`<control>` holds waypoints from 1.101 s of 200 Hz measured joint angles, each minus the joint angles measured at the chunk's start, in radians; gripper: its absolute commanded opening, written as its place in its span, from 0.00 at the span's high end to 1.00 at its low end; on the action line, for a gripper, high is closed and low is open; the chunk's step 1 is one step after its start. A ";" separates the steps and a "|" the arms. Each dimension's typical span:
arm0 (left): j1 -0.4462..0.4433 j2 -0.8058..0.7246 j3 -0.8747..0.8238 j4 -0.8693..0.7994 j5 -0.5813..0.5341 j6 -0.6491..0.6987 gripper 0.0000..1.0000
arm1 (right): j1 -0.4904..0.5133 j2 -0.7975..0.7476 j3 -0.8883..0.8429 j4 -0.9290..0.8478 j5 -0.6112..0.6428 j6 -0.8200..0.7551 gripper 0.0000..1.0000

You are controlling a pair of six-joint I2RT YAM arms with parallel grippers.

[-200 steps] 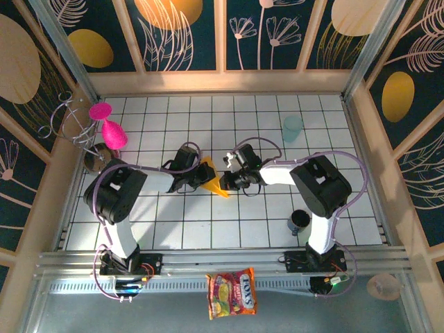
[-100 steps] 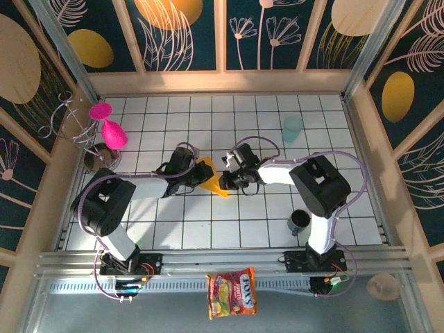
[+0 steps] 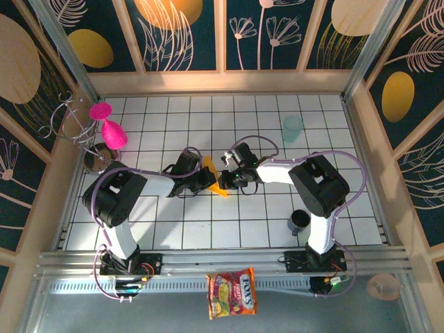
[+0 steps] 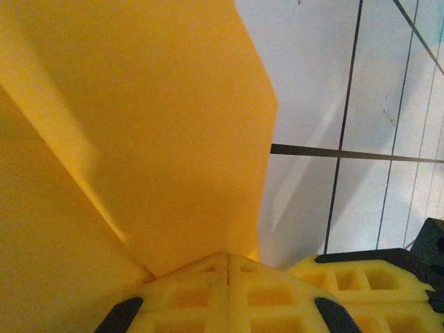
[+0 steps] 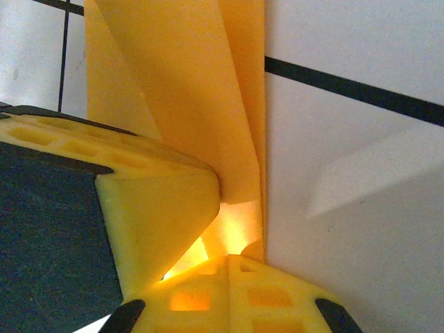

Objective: Fold a paper plane with a square sheet of paper (pick it up from the middle)

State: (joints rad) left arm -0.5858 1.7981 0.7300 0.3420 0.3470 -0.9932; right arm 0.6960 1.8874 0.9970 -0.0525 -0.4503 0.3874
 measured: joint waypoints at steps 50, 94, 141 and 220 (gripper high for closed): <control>0.031 0.000 0.017 -0.034 -0.009 -0.003 0.94 | 0.008 0.000 0.005 -0.007 0.037 -0.042 1.00; 0.123 0.023 0.089 -0.115 -0.051 0.046 0.93 | 0.013 -0.002 0.005 -0.009 0.053 -0.050 1.00; 0.175 0.074 0.187 -0.196 -0.054 0.130 0.93 | 0.019 -0.002 0.011 -0.012 0.079 -0.057 1.00; 0.279 0.117 0.255 -0.243 -0.012 0.277 0.93 | 0.018 0.002 0.011 0.023 0.120 -0.060 1.00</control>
State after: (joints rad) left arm -0.3069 1.9148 0.9848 0.0994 0.3347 -0.7166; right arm 0.7143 1.8896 1.0084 -0.0292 -0.3302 0.3279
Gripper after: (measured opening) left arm 0.074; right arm 0.054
